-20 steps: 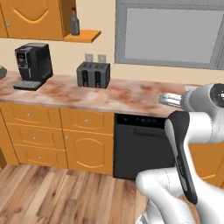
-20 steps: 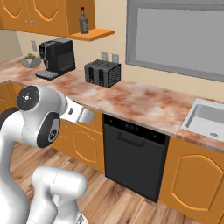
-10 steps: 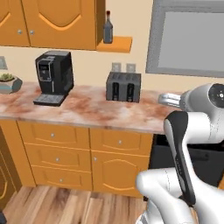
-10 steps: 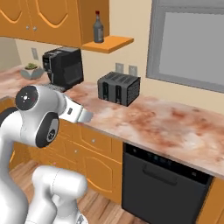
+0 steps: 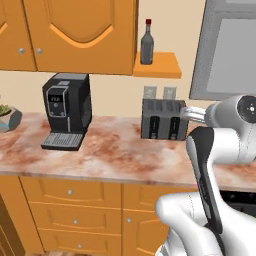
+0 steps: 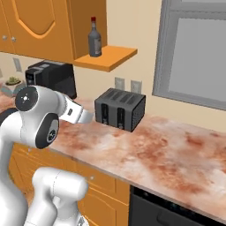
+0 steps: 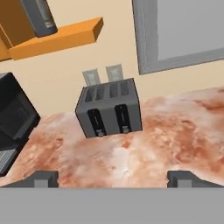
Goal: There is a bowl on the dining counter. Grab a lemon wedge from the fridge and place it in the bowl. Then get the liquor bottle and glass cup from the cabinet and place them next to the bowl.
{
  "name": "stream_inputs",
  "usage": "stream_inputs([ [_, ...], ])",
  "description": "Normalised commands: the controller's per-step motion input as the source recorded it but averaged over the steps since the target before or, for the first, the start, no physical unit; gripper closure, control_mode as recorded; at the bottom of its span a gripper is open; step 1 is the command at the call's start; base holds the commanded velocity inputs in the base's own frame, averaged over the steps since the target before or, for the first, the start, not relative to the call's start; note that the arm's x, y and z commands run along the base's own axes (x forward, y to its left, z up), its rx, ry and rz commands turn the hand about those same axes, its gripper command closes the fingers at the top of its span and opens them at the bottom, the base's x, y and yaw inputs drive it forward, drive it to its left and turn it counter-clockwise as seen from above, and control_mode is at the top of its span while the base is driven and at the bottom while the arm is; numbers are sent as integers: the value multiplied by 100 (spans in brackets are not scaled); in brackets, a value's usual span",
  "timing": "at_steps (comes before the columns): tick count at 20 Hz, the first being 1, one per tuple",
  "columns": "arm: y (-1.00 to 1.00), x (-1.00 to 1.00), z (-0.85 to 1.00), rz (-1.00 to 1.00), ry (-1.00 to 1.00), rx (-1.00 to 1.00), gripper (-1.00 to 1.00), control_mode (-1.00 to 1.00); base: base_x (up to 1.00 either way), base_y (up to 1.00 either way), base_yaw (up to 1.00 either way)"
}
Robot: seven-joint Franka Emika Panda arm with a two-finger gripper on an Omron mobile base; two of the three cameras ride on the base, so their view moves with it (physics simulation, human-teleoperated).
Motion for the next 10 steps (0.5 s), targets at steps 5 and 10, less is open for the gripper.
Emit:
stream_inputs([
  [5,0,0,0,0,0,0,-100,100,46,11,-6],
  [10,-40,-12,-10,11,-21,0,-100,-100,2,0,0],
])
